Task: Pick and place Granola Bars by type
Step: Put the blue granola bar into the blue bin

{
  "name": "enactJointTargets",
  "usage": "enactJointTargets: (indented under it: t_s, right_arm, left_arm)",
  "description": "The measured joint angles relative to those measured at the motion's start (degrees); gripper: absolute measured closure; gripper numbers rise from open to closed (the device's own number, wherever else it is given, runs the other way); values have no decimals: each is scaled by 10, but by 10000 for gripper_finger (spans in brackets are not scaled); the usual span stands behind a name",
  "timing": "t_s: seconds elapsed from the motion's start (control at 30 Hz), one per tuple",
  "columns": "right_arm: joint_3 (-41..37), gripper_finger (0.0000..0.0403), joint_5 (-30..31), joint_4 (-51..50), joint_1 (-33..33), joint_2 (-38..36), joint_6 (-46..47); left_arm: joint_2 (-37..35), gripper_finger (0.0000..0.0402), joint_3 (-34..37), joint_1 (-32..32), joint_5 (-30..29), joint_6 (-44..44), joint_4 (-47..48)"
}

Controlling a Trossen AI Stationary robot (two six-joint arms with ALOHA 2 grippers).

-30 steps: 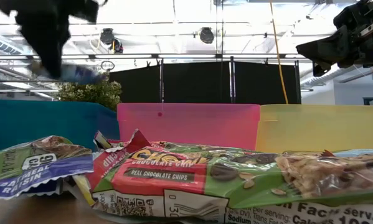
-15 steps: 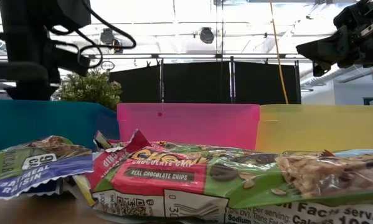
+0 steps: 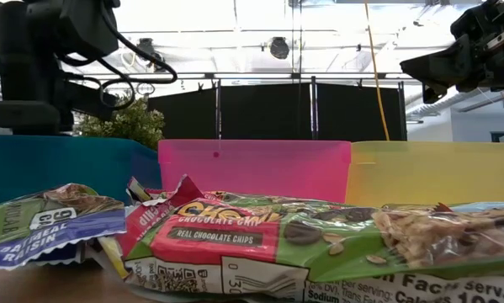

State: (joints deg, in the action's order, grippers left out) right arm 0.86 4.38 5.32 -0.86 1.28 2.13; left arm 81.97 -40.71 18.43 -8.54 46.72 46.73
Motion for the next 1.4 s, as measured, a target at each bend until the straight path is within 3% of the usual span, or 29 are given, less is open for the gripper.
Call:
enactJointTargets:
  t_s: [0.2,0.37,0.5,0.6,0.73,0.87,1.07,1.2,1.4]
  right_arm:
    - [0,403,0,0,0,0,0]
    - [0,403,0,0,0,0,0]
    - [0,403,0,0,0,0,0]
    - [0,403,0,0,0,0,0]
    - [0,403,0,0,0,0,0]
    - [0,403,0,0,0,0,0]
    - [0,403,0,0,0,0,1]
    - [0,403,0,0,0,0,2]
    - [0,403,0,1,0,0,1]
  left_arm:
    - [0,213,-15,4,1,-12,24]
    - [0,184,-104,5,-4,6,185]
    - [-2,209,-208,31,-16,15,280]
    - [-2,250,-284,67,-59,22,295]
    - [-3,320,-355,124,-81,46,266]
    - [-3,388,-368,191,-114,27,192]
    - [11,394,-367,255,-129,-22,116]
    - [12,395,-367,288,-179,-101,41]
    - [13,397,-363,296,-207,-194,-81]
